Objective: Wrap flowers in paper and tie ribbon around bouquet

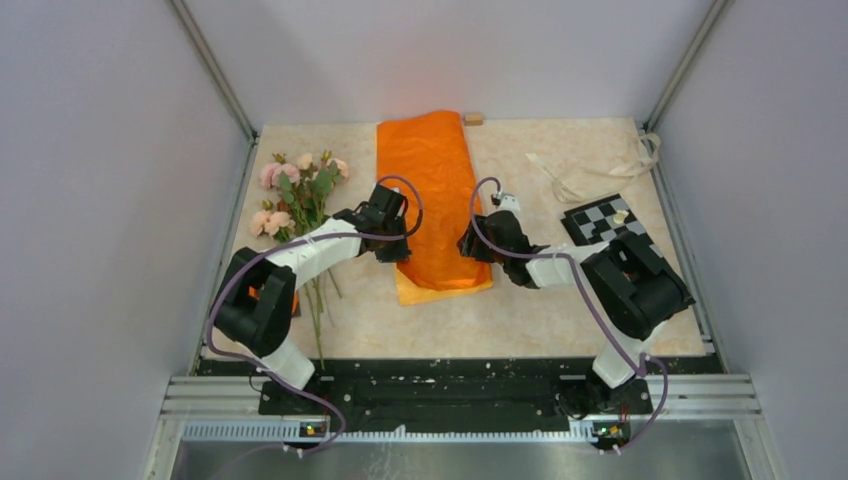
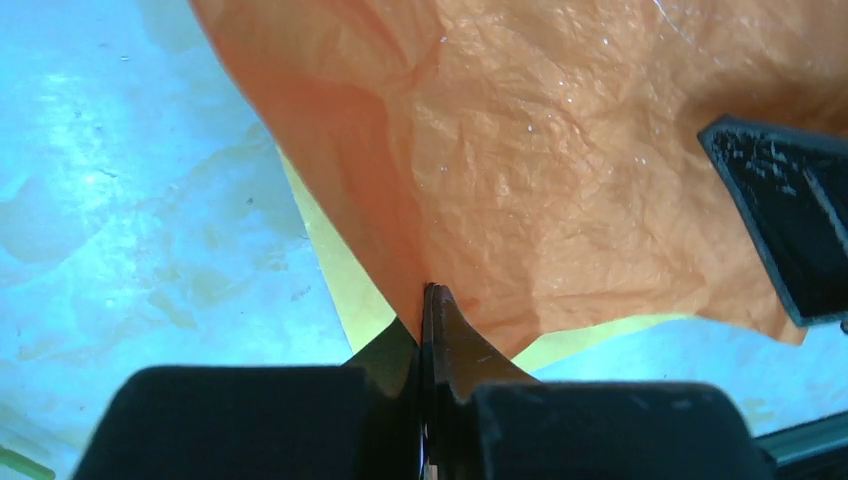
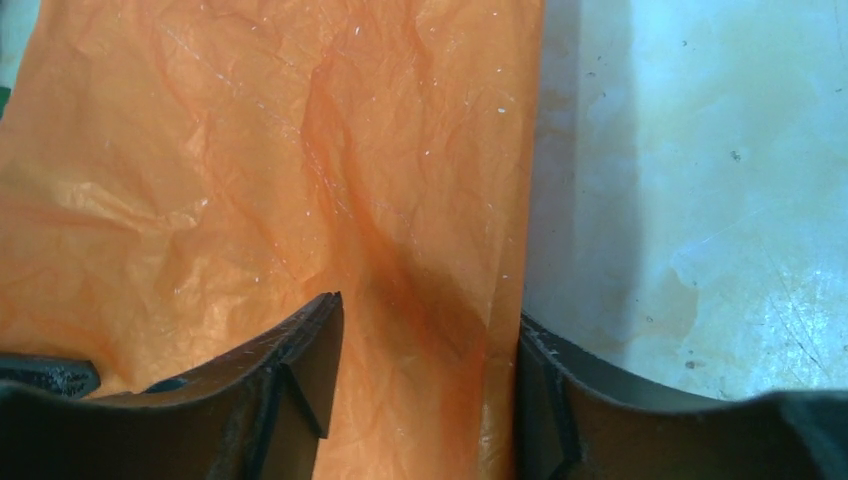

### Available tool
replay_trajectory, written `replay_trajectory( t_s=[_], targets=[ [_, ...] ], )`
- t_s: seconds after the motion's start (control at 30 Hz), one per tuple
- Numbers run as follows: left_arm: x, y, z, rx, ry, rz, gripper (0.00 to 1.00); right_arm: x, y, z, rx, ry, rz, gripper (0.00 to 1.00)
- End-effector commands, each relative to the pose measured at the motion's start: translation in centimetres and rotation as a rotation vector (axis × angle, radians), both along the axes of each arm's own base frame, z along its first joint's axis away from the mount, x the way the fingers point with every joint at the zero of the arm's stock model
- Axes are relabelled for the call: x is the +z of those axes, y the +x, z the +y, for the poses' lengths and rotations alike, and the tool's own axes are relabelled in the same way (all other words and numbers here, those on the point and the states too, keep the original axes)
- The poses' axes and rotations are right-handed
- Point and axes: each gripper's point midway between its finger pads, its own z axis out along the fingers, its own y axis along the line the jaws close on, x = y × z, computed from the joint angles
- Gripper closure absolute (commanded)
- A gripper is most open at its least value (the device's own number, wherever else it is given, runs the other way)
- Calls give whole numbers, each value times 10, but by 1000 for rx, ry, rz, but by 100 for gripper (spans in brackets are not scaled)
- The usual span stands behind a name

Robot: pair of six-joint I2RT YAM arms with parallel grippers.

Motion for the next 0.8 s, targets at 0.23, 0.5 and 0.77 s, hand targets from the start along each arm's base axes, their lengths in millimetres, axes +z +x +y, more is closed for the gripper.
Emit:
replay_trajectory(
  t_s=[0.23,0.5,0.77],
  targets=[
    [60,5,52,175,149,-183,100,10,-49,-37,20,-102,72,7],
    [135,-12,9,-97,-43,-364,100,75,-62,-83,-120,-106,-72,2],
    [190,-6,-80,-433,-36,-541,100,95,-88,-114,-202,-80,-99,2]
  ],
)
